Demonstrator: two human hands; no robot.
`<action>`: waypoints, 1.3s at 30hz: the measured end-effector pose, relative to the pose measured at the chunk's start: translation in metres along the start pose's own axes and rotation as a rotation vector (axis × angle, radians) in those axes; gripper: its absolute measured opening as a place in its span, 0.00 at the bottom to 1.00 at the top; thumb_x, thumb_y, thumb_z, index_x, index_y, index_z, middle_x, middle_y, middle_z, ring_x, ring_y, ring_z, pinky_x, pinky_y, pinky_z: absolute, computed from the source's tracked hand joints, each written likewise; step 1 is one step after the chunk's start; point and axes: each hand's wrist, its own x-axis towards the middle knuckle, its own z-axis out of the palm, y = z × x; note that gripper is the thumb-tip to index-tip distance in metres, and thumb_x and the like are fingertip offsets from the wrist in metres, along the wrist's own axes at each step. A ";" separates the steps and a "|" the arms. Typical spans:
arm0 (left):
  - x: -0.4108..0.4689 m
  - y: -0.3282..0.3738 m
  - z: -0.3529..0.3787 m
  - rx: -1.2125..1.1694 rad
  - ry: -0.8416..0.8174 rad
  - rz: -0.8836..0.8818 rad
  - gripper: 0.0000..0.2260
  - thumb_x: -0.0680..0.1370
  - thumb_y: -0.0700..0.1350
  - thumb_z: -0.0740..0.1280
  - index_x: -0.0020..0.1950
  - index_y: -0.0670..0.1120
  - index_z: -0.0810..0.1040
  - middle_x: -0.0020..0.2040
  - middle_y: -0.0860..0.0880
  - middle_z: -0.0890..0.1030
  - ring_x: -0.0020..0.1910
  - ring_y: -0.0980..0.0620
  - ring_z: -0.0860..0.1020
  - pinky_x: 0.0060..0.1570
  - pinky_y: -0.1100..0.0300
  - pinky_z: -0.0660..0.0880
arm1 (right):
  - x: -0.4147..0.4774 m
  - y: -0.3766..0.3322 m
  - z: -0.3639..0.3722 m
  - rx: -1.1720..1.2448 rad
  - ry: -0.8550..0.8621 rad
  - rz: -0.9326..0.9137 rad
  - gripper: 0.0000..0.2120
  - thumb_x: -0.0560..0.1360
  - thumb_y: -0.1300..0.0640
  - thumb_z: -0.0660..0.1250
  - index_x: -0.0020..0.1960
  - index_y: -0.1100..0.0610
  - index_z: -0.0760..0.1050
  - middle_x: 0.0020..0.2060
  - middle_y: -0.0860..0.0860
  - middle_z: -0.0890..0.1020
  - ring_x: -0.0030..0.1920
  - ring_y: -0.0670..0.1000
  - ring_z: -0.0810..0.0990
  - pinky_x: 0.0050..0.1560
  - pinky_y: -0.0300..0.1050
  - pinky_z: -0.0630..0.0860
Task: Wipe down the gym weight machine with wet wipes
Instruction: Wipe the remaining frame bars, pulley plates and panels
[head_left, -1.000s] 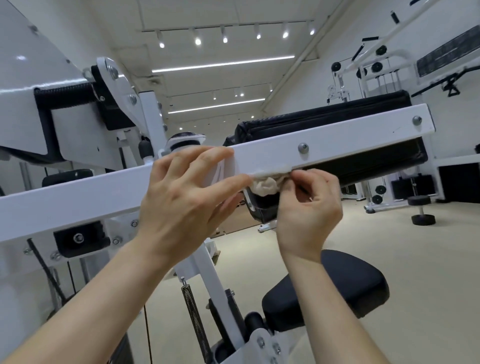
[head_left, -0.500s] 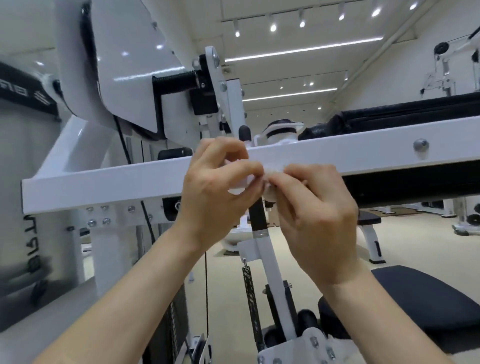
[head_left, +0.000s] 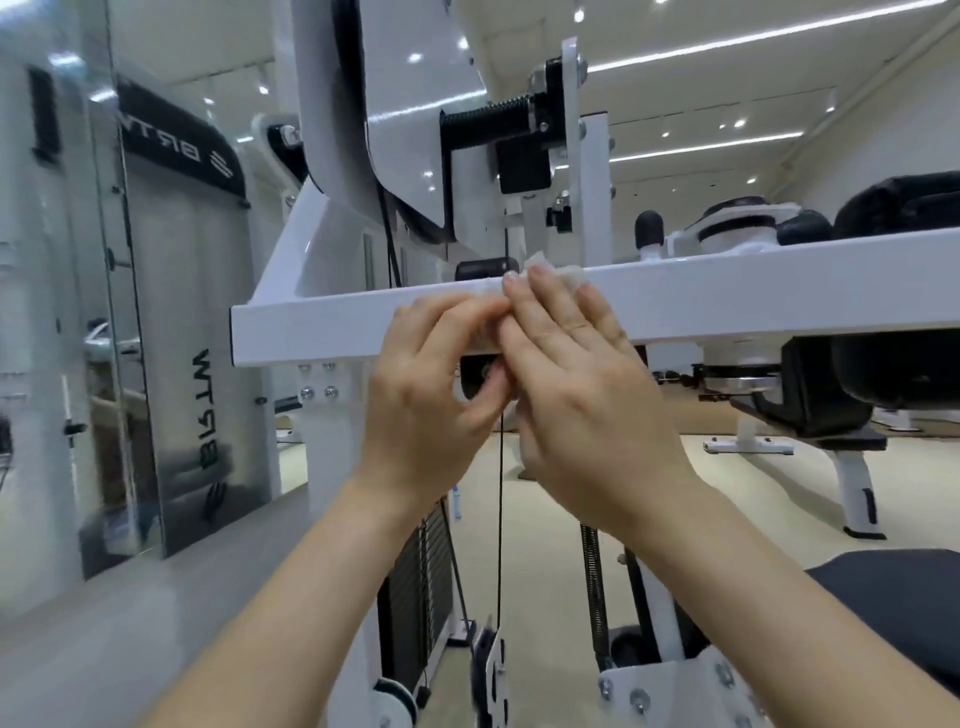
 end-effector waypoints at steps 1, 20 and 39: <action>0.001 -0.002 0.002 0.027 0.035 0.005 0.10 0.74 0.36 0.72 0.55 0.38 0.81 0.52 0.44 0.80 0.50 0.45 0.79 0.50 0.48 0.78 | -0.001 0.004 -0.003 0.087 0.057 0.059 0.23 0.75 0.62 0.54 0.68 0.66 0.73 0.69 0.60 0.73 0.73 0.57 0.67 0.75 0.56 0.58; -0.042 -0.063 -0.017 0.626 -0.156 -0.099 0.34 0.72 0.40 0.59 0.79 0.47 0.53 0.79 0.46 0.56 0.78 0.45 0.53 0.75 0.43 0.52 | -0.001 -0.016 0.012 0.187 0.153 0.215 0.28 0.70 0.61 0.57 0.70 0.60 0.72 0.69 0.55 0.74 0.74 0.53 0.67 0.75 0.55 0.52; -0.032 -0.077 -0.039 -0.622 0.812 -1.104 0.07 0.80 0.42 0.67 0.43 0.49 0.81 0.37 0.57 0.83 0.41 0.58 0.79 0.49 0.60 0.77 | 0.009 -0.063 0.086 0.147 0.314 -0.053 0.21 0.72 0.69 0.58 0.62 0.63 0.79 0.66 0.56 0.77 0.71 0.56 0.71 0.71 0.55 0.65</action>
